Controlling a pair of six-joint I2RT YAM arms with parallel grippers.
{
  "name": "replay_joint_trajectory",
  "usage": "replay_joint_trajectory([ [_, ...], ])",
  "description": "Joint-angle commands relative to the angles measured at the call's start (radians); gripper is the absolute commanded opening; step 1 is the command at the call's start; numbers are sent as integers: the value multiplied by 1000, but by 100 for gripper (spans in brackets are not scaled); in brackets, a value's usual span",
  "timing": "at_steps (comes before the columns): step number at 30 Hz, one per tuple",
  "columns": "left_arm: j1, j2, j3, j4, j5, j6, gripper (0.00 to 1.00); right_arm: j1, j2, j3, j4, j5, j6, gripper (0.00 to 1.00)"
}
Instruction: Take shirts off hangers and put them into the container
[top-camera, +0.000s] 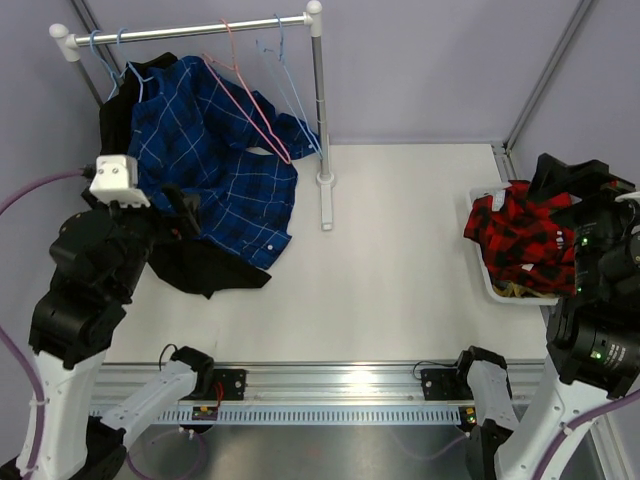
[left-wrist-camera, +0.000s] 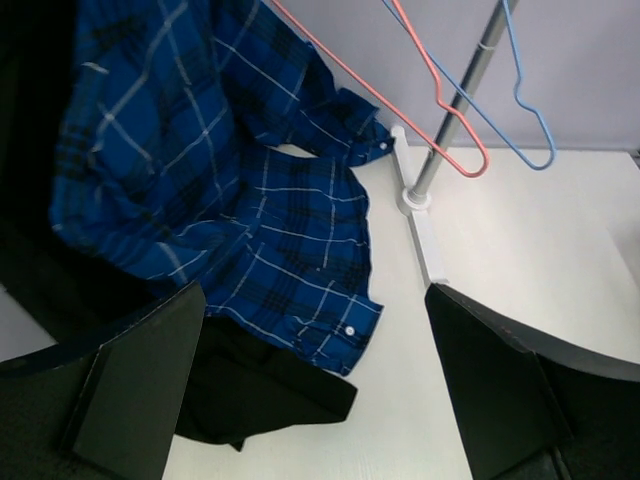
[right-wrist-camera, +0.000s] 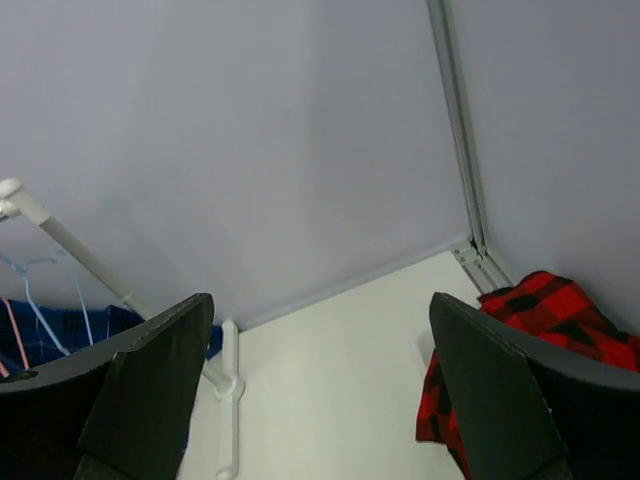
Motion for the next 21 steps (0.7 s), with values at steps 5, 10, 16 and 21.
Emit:
replay_joint_trajectory([
  [5,-3,-156,-32,-34,-141,15,99,149,-100,-95,-79,37,-43,99],
  [10,-28,-208,-90,-46,-170,-5,99,196,-163,-181,-64,63,-36,99],
  [16,-44,-257,-141,-65,-162,-26,99,220,-200,-232,-39,63,-35,99],
  [21,-49,-277,-167,-69,-156,-42,99,225,-205,-263,-36,60,-20,99],
])
